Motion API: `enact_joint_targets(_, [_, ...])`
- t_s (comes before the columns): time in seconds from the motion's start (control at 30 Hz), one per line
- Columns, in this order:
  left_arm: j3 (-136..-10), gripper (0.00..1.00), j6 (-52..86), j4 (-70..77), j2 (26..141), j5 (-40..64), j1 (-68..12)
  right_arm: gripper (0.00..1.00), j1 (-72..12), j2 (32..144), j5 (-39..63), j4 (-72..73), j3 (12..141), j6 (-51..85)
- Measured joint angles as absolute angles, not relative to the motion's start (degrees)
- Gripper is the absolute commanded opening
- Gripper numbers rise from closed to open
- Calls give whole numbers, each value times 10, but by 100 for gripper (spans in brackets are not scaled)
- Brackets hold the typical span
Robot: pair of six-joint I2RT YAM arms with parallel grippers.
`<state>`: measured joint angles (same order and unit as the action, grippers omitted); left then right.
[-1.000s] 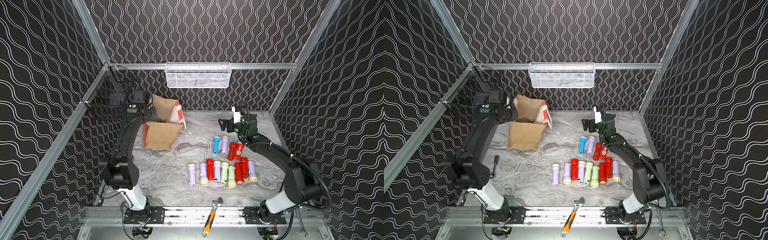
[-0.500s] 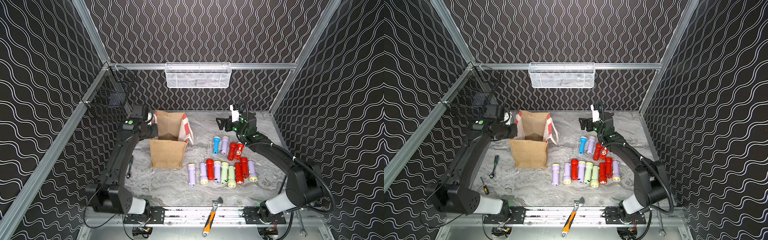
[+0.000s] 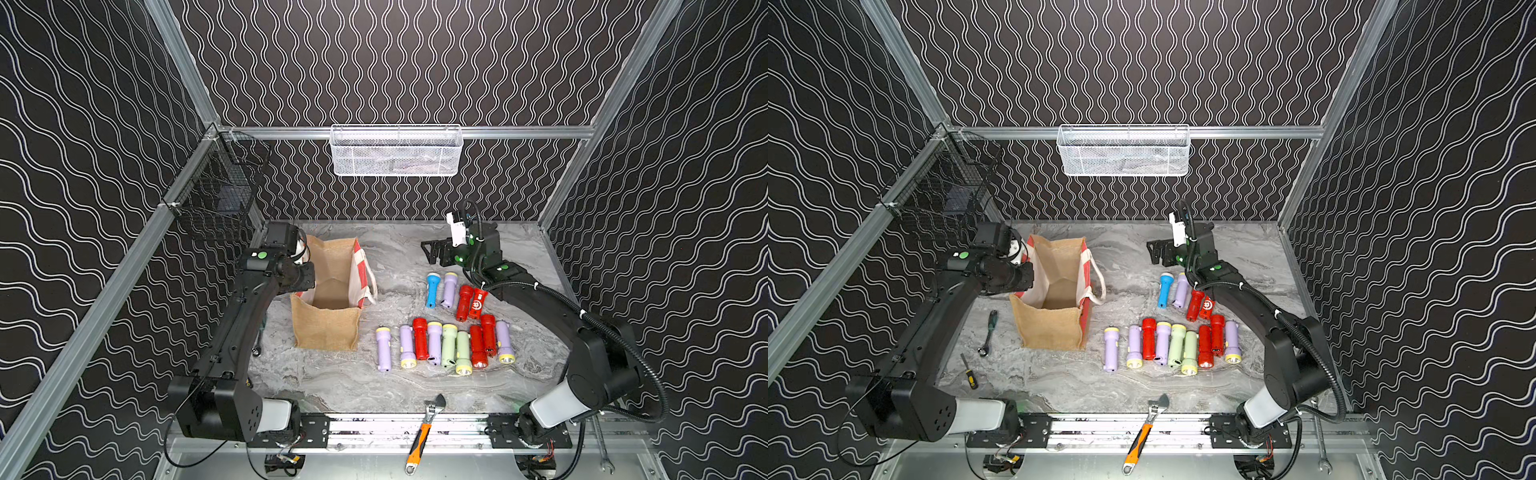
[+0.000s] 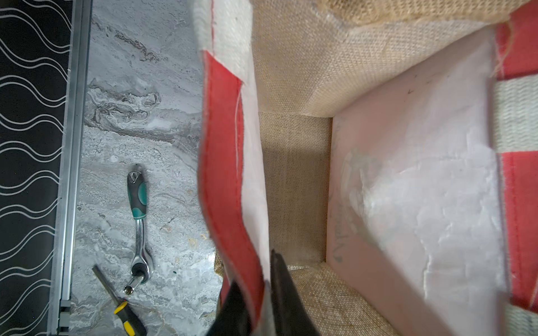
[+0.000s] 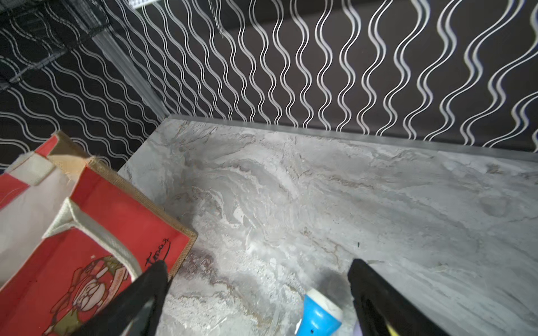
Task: Put the flashlights into the tote bags
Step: Move the canvas bag to the center of the board.
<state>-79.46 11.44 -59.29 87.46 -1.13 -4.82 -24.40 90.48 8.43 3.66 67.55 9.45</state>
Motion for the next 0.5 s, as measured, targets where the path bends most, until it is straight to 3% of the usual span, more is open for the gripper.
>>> enact_joint_targets(0.13, [-806,35,110,-597,885,-20,-48,96,-271,913,77,12,684,105])
enact_joint_targets(0.5, [-829,43,108,-618,899,-50,-17,92,-326,935,92,-52,711,170])
